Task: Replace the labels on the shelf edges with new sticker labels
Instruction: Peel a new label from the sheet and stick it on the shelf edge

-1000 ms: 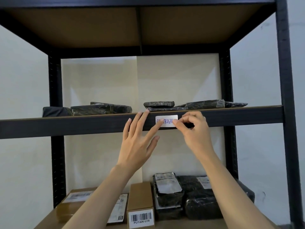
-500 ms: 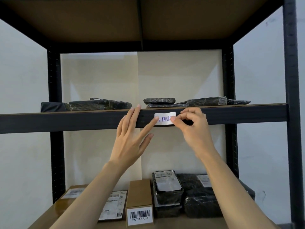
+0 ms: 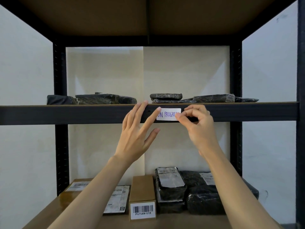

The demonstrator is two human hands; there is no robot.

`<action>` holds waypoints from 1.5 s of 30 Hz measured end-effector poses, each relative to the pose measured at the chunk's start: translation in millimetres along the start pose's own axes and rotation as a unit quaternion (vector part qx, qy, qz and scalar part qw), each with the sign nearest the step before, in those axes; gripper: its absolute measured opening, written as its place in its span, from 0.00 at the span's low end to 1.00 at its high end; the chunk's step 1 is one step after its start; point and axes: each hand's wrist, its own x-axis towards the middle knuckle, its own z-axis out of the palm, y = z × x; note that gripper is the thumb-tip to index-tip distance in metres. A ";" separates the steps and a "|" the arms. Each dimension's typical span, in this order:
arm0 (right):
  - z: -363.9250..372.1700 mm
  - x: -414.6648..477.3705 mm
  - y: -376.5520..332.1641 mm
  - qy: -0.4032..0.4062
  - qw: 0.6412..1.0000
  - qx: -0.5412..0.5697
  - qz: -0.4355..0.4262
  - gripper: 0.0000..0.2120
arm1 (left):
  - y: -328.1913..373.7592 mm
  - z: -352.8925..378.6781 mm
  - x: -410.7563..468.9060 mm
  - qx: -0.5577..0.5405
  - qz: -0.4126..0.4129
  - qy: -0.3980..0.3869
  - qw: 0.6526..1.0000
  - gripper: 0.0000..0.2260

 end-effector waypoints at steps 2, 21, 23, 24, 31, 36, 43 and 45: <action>1.2 -0.4 1.1 0.002 1.000 -0.019 -0.006 0.06 | 0.0 1.2 -0.1 0.003 0.003 0.001 1.000 0.22; 3.2 1.4 0.4 0.021 0.997 -0.068 -0.017 0.06 | -0.5 4.7 -0.9 0.033 0.016 0.000 0.999 0.21; 3.9 1.9 0.4 0.026 0.997 -0.072 -0.019 0.06 | -0.4 5.1 -1.0 0.035 0.016 -0.001 0.999 0.21; 4.3 2.1 0.4 0.028 0.996 -0.076 -0.021 0.06 | -0.4 5.2 -1.0 0.035 0.016 0.000 0.999 0.21; 7.6 2.8 0.3 0.047 0.992 -0.110 -0.039 0.06 | -0.7 4.5 -0.6 0.042 0.023 0.004 0.999 0.21; 8.2 2.7 0.0 0.055 0.990 -0.118 -0.049 0.06 | -1.0 5.8 -0.5 0.043 0.024 0.005 0.999 0.20; 9.7 2.9 0.3 0.066 0.987 -0.137 -0.054 0.07 | -2.2 7.8 -0.9 0.041 0.028 0.013 0.999 0.20; 10.3 3.0 -0.2 0.073 0.985 -0.144 -0.056 0.07 | -2.4 7.9 -0.7 0.040 0.027 0.014 0.999 0.20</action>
